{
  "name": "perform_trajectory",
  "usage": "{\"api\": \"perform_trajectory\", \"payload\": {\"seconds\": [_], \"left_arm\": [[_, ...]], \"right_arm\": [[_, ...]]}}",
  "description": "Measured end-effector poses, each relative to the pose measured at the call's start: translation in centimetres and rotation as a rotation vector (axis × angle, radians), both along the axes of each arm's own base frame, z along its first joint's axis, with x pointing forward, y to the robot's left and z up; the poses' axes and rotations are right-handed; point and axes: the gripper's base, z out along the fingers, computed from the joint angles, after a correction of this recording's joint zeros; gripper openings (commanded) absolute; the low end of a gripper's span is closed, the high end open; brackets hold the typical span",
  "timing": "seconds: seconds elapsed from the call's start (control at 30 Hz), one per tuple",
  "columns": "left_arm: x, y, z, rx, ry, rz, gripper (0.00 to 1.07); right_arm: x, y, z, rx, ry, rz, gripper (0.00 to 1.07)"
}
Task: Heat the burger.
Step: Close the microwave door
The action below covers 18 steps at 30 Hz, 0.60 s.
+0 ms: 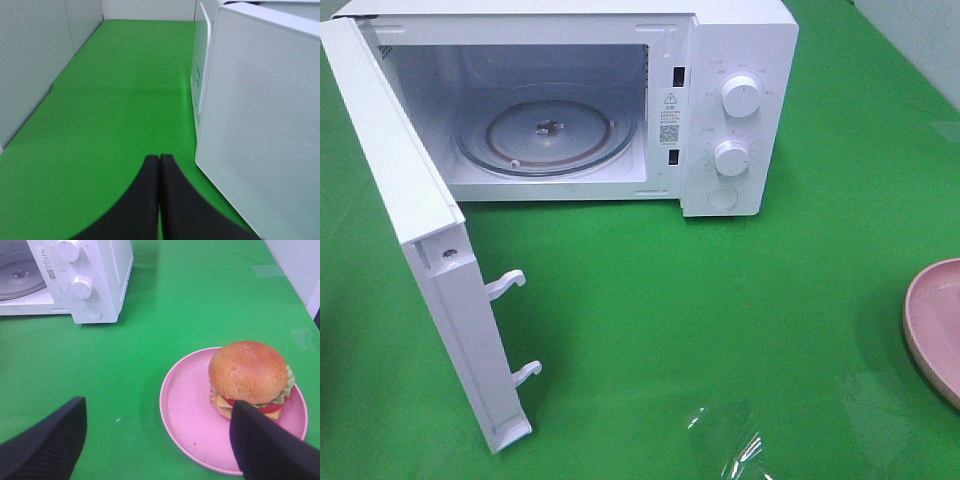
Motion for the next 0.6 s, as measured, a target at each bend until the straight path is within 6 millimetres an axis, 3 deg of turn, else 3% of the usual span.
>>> {"api": "perform_trajectory", "payload": {"seconds": [0.3, 0.43, 0.6], "left_arm": [[2.1, -0.9, -1.7, -0.014, 0.008, -0.114, 0.0], [3.0, -1.3, -1.7, -0.023, 0.01, -0.143, 0.0], [4.6, -3.2, -1.2, -0.03, -0.011, -0.24, 0.0]], "right_arm": [[0.0, 0.0, 0.0, 0.0, 0.0, 0.0, 0.76], [0.0, 0.0, 0.0, 0.0, 0.0, 0.0, 0.76], [0.0, 0.0, 0.0, 0.0, 0.0, 0.0, 0.76]]}}
